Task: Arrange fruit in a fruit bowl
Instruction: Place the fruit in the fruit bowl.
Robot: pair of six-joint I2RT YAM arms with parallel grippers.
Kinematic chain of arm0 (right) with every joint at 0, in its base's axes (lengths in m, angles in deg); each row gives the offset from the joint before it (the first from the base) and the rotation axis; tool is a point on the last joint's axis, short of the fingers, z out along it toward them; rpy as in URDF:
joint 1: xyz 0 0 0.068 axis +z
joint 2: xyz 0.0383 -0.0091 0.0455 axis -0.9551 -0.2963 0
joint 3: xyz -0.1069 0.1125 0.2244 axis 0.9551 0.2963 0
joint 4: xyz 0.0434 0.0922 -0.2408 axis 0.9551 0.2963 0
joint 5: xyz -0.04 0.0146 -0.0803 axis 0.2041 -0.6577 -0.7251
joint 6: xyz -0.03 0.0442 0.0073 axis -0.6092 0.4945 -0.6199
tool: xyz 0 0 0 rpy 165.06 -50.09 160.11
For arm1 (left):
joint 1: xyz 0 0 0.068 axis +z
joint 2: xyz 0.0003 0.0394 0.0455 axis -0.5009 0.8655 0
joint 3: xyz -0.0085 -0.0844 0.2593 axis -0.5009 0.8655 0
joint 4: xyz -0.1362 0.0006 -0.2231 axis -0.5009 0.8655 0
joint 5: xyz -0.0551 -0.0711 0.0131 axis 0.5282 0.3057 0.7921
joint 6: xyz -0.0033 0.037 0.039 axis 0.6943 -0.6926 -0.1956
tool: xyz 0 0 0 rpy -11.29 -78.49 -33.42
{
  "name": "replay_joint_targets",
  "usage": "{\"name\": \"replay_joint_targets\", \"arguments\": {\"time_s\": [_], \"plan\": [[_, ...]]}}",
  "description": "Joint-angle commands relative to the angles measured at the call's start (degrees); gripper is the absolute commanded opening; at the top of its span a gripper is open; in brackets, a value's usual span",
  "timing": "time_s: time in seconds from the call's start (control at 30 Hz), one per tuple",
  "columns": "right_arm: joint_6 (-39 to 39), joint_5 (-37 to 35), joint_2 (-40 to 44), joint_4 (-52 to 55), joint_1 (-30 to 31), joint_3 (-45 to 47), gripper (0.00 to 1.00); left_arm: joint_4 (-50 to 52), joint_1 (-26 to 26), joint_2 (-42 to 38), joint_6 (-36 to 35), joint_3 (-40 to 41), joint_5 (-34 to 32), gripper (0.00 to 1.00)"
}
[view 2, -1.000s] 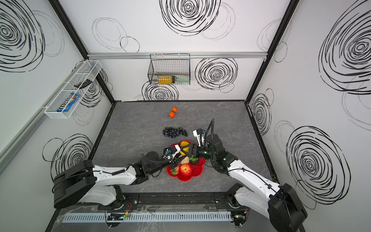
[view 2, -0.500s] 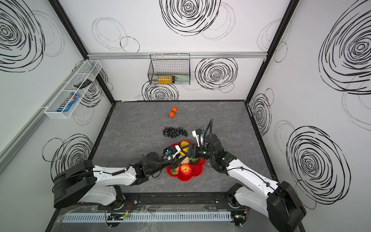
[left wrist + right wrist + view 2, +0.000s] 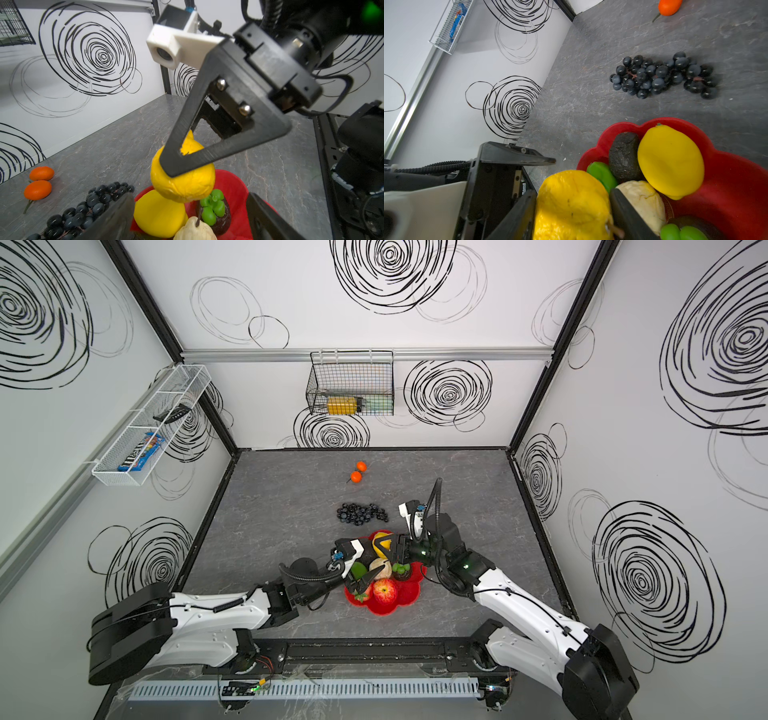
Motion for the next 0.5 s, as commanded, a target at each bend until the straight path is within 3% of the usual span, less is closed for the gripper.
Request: {"name": "replay_joint_targets", "arguments": {"time_s": [0.0,0.27,0.47], "plan": [[-4.5,-4.7,1.2,4.8,-0.2,-1.4,0.58,1.0,0.4,-5.0,3.1,1.2,-0.7,0.88],[-9.8,-10.5,-2.0,8.5,-2.1,-2.5,0.58,5.4,0.3,-14.9,4.5,7.3,-14.7,0.88],[-12.3,-15.0,-6.4,9.2,-4.1,-3.2,0.58,3.6,3.5,-16.4,7.1,10.6,-16.7,0.88]]}}
